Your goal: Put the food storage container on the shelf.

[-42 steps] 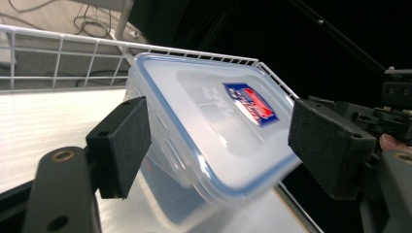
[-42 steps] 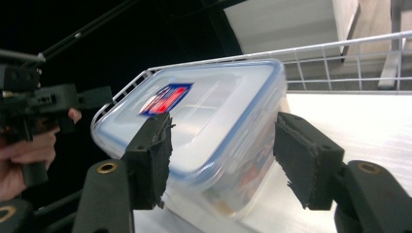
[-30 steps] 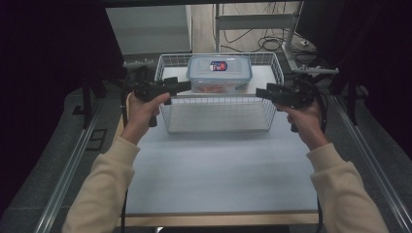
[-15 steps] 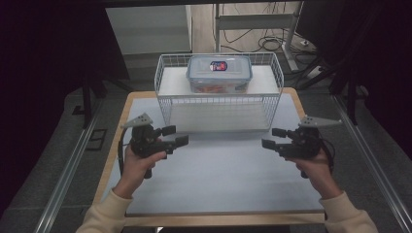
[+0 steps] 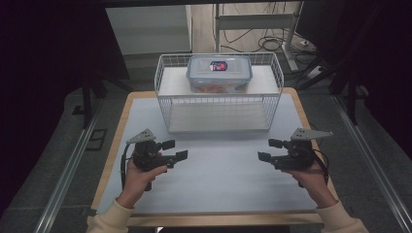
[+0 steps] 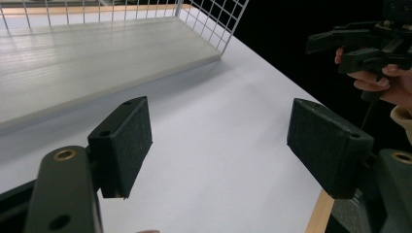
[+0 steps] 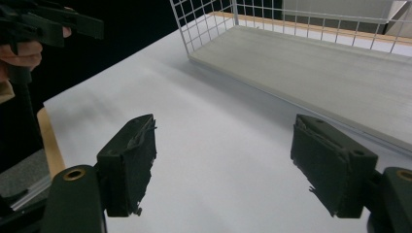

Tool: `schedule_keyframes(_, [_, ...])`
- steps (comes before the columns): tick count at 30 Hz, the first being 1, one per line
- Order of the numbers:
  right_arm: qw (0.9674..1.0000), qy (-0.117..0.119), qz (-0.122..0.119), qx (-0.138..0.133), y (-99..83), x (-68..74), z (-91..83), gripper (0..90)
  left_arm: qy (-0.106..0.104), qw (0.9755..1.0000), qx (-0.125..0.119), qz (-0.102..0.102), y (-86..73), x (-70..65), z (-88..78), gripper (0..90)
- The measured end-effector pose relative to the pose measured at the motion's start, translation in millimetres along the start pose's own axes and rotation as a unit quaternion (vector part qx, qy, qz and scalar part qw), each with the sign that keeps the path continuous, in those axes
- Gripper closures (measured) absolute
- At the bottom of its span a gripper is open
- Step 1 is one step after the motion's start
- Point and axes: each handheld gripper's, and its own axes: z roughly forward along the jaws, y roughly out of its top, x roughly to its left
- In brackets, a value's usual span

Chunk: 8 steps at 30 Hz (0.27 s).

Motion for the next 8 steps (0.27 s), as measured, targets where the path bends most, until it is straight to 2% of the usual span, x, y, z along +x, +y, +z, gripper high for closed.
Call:
schedule_keyframes(4, [1.0,-0.007,0.0,-0.002,-6.0,-1.4,2.2,22.2,0.008,0.9999,0.01,-0.005,-5.7,3.7,3.4,23.9])
schedule_keyframes(8, [0.9991,-0.037,-0.022,-0.009,-13.3,-3.9,-0.3,18.7,0.025,0.9995,0.018,0.006,-9.3,5.3,8.0,23.8])
